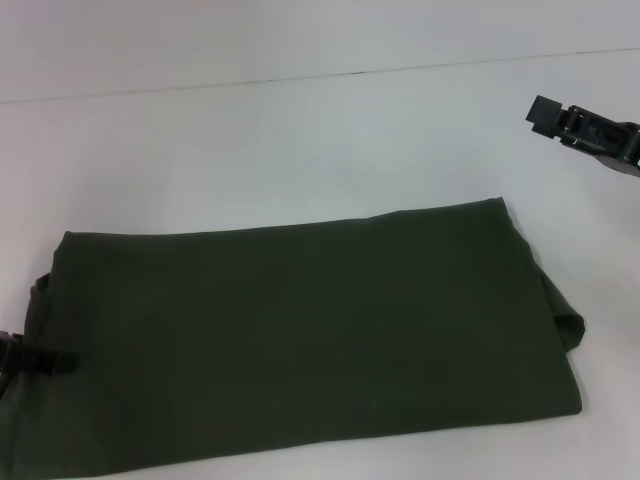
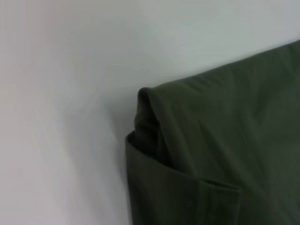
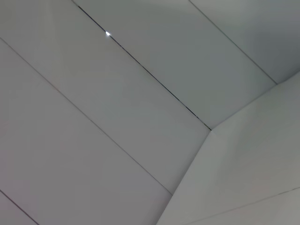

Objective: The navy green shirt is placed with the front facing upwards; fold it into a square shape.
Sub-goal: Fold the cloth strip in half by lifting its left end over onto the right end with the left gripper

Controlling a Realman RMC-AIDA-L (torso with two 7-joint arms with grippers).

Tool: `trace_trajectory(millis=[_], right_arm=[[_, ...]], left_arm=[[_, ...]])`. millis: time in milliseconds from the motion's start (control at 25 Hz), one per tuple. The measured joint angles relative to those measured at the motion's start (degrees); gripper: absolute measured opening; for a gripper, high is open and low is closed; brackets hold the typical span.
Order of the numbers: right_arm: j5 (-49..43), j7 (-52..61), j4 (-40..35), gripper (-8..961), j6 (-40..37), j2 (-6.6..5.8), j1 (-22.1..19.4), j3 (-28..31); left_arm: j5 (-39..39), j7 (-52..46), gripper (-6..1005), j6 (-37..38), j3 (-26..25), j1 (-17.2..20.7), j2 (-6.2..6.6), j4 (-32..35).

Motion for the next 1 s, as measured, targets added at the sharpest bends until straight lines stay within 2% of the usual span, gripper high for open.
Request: trace_trajectory(millis=[680,1000], right_arm=[[0.3,0.1,-0.1,882,-0.2,0.00,-0.1,0.1],[0.7,0.2,-0.3,885,-0.4,-0.03,-0.3,0.1]], left_arm=[[-0.1,-0.4,772,-0.3,0.5,0.0,-0.17,0.5],[0.2,-1.4,405,-0.8,0.8,-0.2,-0.07,0.2]])
